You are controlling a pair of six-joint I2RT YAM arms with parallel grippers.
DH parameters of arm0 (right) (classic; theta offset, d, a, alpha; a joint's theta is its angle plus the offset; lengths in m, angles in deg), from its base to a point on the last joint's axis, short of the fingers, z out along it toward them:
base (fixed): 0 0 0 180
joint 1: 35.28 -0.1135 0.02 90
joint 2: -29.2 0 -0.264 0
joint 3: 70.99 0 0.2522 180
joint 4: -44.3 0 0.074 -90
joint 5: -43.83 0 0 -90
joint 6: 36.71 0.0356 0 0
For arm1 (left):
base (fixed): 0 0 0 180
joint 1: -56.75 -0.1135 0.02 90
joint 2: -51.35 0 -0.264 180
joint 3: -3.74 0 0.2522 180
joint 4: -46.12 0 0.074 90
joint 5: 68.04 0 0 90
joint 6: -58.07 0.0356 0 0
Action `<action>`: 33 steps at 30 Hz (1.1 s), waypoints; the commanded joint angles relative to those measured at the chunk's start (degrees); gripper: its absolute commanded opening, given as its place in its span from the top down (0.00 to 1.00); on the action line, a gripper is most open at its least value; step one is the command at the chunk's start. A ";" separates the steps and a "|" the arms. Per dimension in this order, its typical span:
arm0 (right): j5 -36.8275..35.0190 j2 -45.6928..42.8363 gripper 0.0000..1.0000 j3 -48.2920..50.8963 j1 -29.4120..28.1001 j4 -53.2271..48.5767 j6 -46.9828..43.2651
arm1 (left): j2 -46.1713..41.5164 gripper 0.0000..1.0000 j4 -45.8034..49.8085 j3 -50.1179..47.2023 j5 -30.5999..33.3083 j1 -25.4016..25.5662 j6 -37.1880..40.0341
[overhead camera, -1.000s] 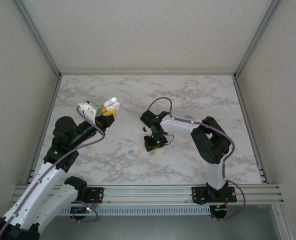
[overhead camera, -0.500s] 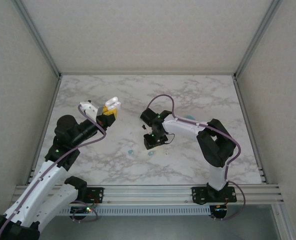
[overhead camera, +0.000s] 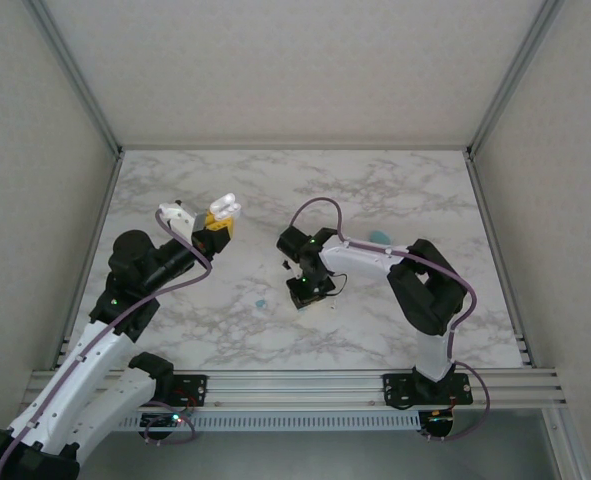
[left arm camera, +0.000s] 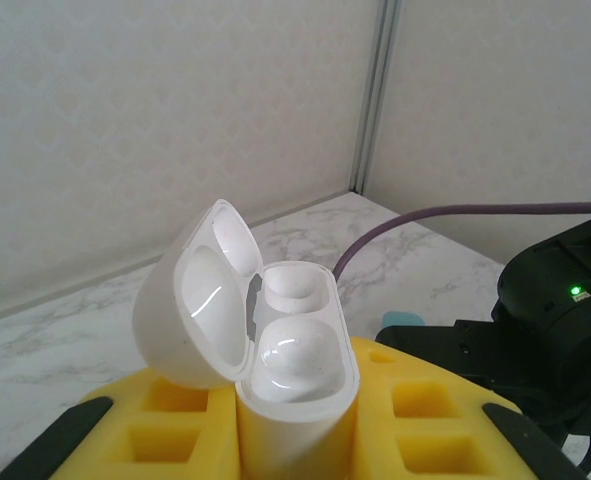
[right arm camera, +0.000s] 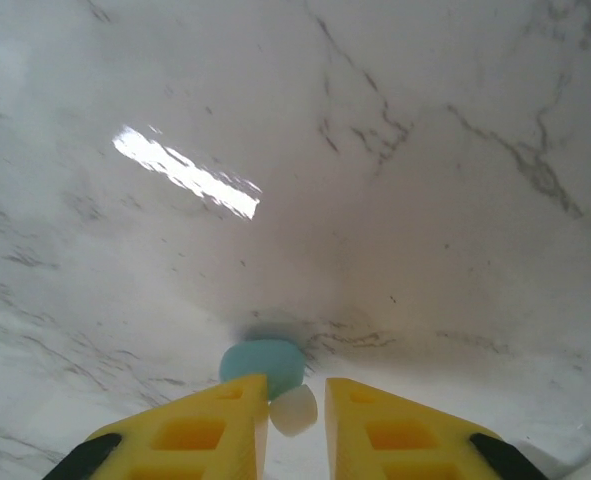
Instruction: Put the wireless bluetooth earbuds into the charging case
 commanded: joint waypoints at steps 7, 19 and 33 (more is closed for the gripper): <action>-1.58 -0.53 0.80 2.12 0.36 0.13 0.16 | -0.46 0.82 -2.22 1.75 -1.39 -0.44 -1.30; 1.20 0.62 0.76 1.24 4.40 3.37 3.43 | -0.45 0.82 -2.20 1.80 -1.65 -0.44 -1.39; -3.56 -0.32 0.71 -3.27 5.48 -0.05 4.26 | 0.09 0.82 -2.55 1.93 -1.57 -0.44 -1.29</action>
